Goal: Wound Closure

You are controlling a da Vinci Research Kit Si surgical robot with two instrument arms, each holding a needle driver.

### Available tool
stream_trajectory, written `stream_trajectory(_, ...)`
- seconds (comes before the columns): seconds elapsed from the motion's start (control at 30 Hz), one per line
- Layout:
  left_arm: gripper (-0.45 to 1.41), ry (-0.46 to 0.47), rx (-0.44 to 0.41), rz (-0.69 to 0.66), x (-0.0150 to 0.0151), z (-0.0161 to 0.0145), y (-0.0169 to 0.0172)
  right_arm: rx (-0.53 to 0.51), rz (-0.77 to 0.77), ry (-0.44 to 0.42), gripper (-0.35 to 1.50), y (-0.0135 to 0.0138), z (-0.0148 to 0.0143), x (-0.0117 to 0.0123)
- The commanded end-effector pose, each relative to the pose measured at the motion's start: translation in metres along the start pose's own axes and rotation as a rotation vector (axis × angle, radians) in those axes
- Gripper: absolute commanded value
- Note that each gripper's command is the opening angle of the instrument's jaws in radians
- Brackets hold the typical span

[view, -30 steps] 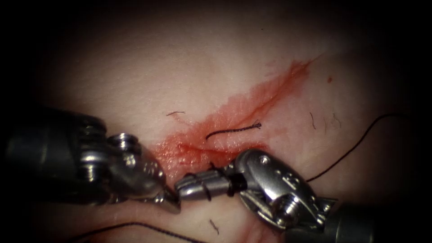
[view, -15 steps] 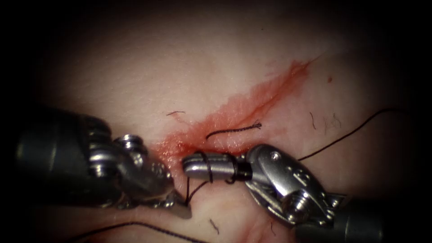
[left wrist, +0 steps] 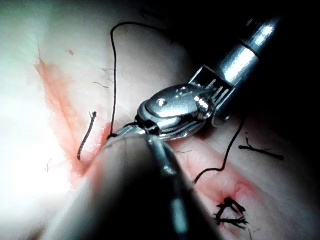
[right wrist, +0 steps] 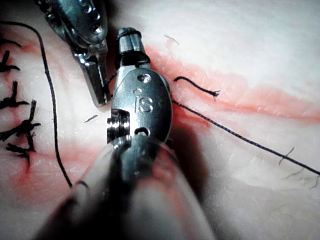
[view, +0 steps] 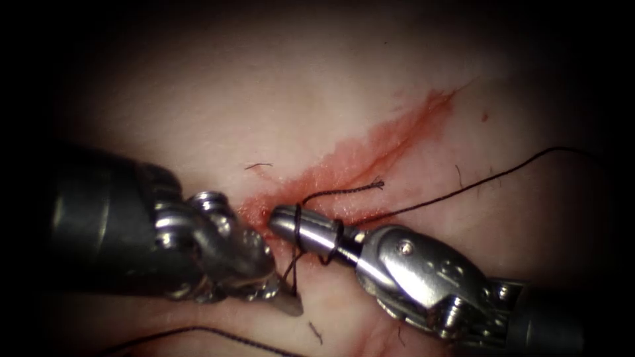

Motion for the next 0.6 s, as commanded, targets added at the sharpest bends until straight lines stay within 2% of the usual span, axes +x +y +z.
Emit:
stream_trajectory(0.03,-0.45,0.001,0.0,0.0,0.0004,0.0006,-0.0002,-0.019,-0.022,-0.001,-0.35,-0.0001,0.001,-0.0003)
stream_trajectory(0.1,-0.45,0.001,0.0,0.0,0.0005,0.0006,-0.0002,-0.051,-0.052,-0.024,-0.35,-0.0002,0.0011,-0.0003)
stream_trajectory(0.13,-0.45,0.003,0.003,0.0,0.0006,0.0006,-0.0002,-0.109,-0.079,-0.057,-0.35,-0.0005,0.0012,-0.0003)
stream_trajectory(0.23,-0.45,0.007,0.008,-0.005,0.0006,0.0007,-0.0003,-0.146,-0.096,-0.089,-0.35,-0.0006,0.0012,-0.0004)
stream_trajectory(0.27,-0.45,0.007,0.009,-0.011,0.0006,0.0007,-0.0004,-0.181,-0.113,-0.138,-0.35,-0.0005,0.0011,-0.0005)
stream_trajectory(0.3,-0.45,0.007,0.009,-0.01,0.0005,0.0008,-0.0004,-0.274,-0.142,-0.2,-0.35,-0.0003,0.001,-0.0007)
stream_trajectory(0.33,-0.45,0.007,0.009,-0.01,0.0004,0.0008,-0.0004,-0.302,-0.145,-0.229,-0.35,-0.0002,0.0008,-0.0009)
stream_trajectory(0.4,-0.45,0.007,0.008,-0.008,0.0003,0.0007,-0.0005,-0.319,-0.172,-0.297,-0.35,0.0001,0.0005,-0.0012)
stream_trajectory(0.47,-0.45,0.006,0.008,-0.008,0.0003,0.0007,-0.0004,-0.324,-0.194,-0.315,-0.35,0.0001,0.0004,-0.0013)
stream_trajectory(0.5,-0.45,0.005,0.007,-0.006,0.0,0.0005,-0.0003,-0.336,-0.233,-0.361,-0.35,0.0004,-0.0001,-0.0014)
stream_trajectory(0.6,-0.45,0.005,0.007,-0.005,-0.0001,0.0006,-0.0002,-0.359,-0.235,-0.363,-0.35,0.0006,-0.0001,-0.0015)
